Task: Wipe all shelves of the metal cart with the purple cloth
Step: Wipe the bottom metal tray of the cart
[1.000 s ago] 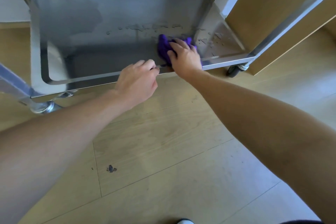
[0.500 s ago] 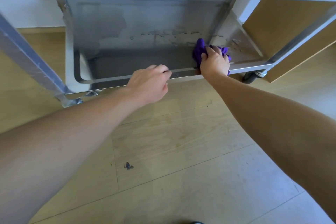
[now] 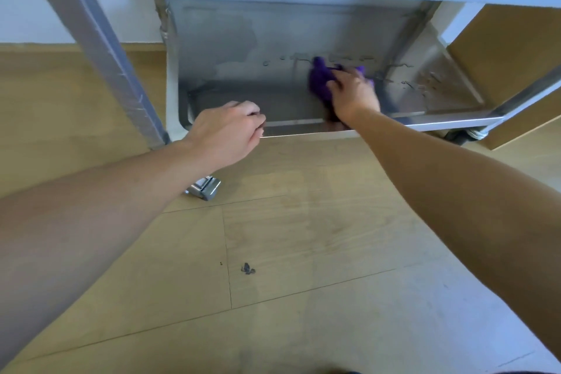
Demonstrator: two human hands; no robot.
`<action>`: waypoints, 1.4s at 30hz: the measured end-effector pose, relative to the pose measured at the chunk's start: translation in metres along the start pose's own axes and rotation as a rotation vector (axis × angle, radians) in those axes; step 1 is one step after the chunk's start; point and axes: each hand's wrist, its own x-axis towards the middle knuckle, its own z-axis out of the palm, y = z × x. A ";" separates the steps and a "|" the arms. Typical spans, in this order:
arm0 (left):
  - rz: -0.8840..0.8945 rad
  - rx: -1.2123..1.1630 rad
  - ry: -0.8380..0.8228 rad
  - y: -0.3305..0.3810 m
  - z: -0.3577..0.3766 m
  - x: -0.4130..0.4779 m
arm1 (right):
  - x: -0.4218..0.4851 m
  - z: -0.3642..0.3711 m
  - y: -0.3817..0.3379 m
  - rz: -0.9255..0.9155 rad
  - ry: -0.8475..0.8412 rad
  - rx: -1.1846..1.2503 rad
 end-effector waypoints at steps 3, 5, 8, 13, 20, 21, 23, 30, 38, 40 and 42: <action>-0.018 0.028 0.002 -0.015 0.000 -0.011 | 0.000 0.000 0.005 0.224 0.039 -0.008; -0.028 0.018 0.018 -0.023 0.002 -0.019 | -0.004 0.007 -0.015 0.253 0.050 -0.038; -0.018 0.034 0.052 -0.022 0.005 -0.025 | -0.012 0.021 -0.070 0.052 0.000 -0.039; 0.006 0.093 0.053 -0.022 -0.001 -0.023 | -0.024 0.035 -0.135 -0.439 -0.176 0.028; -0.033 -0.073 -0.063 -0.031 -0.001 -0.028 | 0.004 0.017 -0.066 -0.172 -0.042 0.077; -0.038 -0.075 -0.064 -0.033 0.000 -0.028 | 0.006 0.018 -0.059 -0.059 -0.009 0.073; -0.042 -0.077 -0.062 -0.035 0.002 -0.031 | 0.005 0.022 -0.061 0.108 0.014 0.056; -0.006 -0.046 -0.007 -0.035 0.004 -0.035 | -0.018 0.041 -0.150 -0.541 -0.187 -0.093; -0.080 -0.178 -0.180 -0.037 0.000 -0.027 | 0.013 0.027 -0.107 -0.127 -0.097 0.078; -0.084 -0.182 -0.171 -0.036 -0.004 -0.025 | 0.011 0.031 -0.107 0.036 -0.062 0.058; -0.059 -0.155 -0.144 -0.034 -0.006 -0.026 | 0.000 0.036 -0.123 -0.025 -0.057 0.006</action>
